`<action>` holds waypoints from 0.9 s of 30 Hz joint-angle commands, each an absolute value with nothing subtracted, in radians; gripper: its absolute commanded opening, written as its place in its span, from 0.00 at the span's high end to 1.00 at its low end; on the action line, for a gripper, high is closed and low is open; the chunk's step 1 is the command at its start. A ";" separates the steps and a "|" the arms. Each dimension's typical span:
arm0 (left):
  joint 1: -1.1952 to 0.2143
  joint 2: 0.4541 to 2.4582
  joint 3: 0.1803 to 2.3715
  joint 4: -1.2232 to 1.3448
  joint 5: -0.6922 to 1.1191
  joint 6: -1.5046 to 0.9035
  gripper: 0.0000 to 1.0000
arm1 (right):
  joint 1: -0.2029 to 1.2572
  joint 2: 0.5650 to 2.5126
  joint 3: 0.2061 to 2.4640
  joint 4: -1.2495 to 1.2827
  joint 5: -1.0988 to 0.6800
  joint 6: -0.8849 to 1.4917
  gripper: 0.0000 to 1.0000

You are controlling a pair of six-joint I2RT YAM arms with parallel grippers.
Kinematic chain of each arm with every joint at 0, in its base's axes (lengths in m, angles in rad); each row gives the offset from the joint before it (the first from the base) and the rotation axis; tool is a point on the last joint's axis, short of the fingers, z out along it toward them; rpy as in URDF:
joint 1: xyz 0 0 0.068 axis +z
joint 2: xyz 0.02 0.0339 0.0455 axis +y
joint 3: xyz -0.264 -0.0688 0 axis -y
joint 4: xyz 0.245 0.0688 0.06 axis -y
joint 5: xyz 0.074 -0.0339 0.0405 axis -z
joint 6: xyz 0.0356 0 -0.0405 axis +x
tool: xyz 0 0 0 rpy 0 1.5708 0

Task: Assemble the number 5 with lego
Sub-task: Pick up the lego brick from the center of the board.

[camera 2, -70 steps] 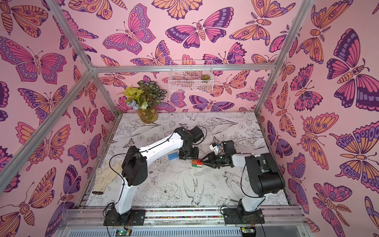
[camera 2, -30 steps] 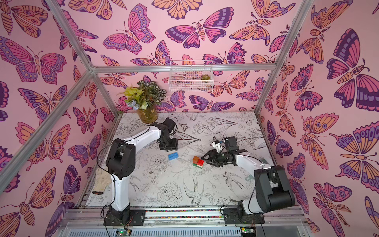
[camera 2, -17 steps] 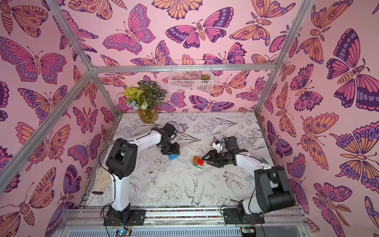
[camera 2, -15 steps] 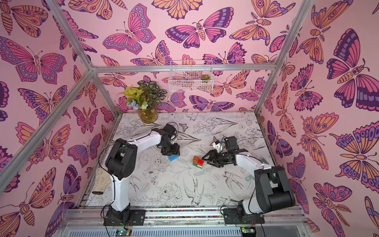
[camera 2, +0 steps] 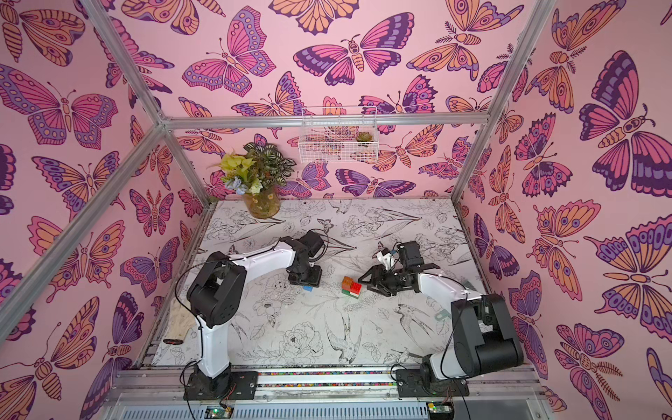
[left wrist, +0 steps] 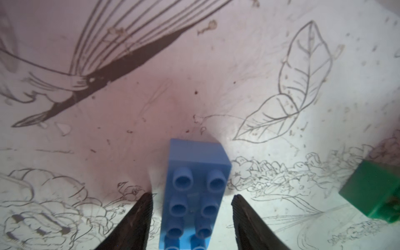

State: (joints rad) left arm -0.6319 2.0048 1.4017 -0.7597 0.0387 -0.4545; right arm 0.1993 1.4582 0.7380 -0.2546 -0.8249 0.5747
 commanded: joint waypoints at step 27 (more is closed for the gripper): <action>-0.663 1.875 1.496 -0.950 -0.100 -0.416 0.80 | 0.241 1.551 0.559 0.215 -0.874 0.779 0.43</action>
State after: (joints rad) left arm -0.6613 1.8851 1.4757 -0.8883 -0.0708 -0.4362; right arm 0.2337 1.5246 0.5713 0.0818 -0.8394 0.7280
